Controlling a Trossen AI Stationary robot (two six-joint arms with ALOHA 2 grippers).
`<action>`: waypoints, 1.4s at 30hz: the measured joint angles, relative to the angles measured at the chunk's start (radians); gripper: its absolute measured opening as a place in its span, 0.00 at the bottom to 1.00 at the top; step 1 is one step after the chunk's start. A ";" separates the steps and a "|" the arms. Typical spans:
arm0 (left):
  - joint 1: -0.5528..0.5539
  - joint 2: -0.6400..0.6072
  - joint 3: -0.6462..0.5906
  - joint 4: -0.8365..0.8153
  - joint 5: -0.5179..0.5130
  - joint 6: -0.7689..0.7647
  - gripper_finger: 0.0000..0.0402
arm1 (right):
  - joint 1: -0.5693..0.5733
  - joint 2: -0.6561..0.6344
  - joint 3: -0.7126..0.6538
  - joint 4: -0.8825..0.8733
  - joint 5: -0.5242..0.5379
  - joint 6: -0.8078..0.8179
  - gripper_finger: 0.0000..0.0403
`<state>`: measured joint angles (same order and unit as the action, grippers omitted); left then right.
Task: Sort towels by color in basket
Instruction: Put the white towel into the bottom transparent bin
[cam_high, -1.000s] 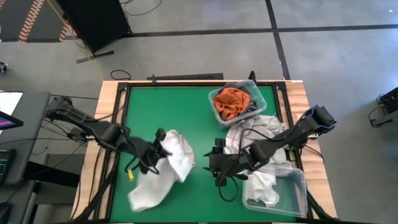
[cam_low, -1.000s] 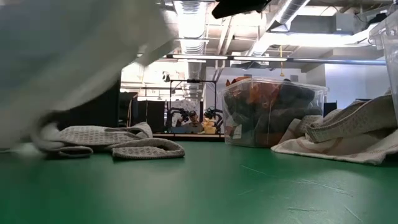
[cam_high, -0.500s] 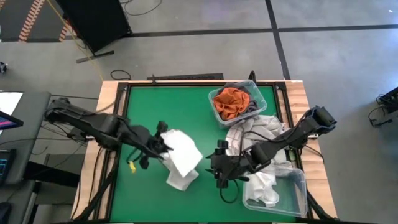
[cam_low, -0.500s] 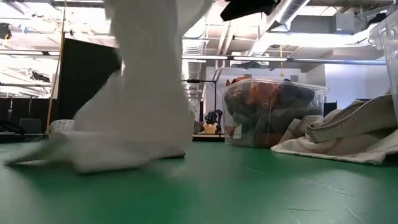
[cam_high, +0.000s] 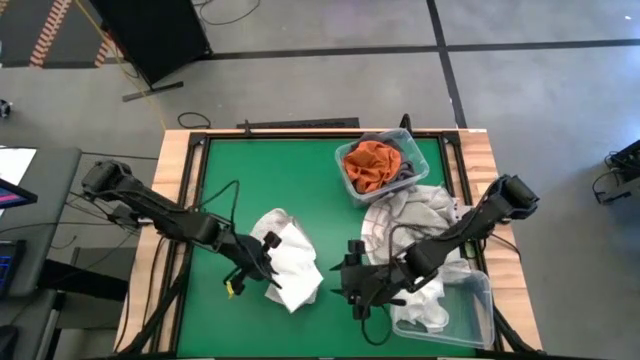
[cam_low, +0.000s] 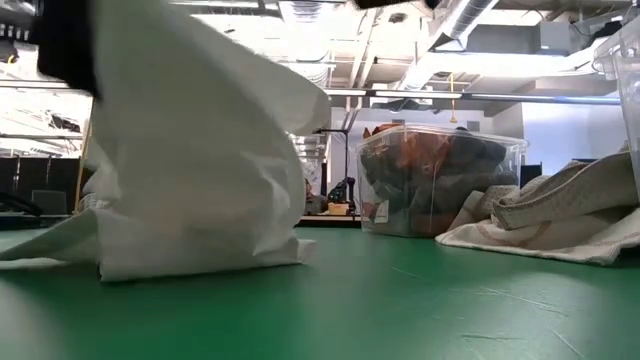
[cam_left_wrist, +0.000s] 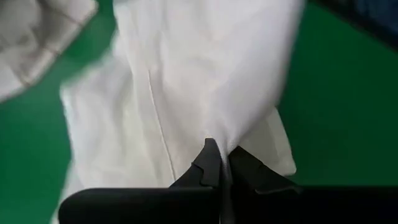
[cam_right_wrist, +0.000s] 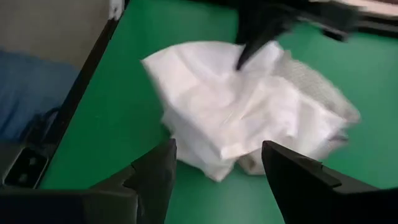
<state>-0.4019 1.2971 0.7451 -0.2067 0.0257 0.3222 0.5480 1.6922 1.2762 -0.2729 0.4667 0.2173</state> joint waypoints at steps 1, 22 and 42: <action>0.000 0.017 -0.008 0.013 0.000 -0.002 0.00 | -0.002 0.019 0.000 0.021 -0.016 -0.018 0.66; 0.110 0.327 -0.010 0.285 0.075 0.030 0.01 | -0.055 0.309 0.001 0.360 -0.076 -0.396 0.92; 0.150 0.327 -0.010 0.336 0.100 0.032 0.01 | -0.202 0.420 0.002 0.250 -0.089 -0.257 0.88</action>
<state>-0.2520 1.6241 0.7349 0.1297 0.1253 0.3542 0.3464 2.1124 1.2781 -0.0232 0.3781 -0.0399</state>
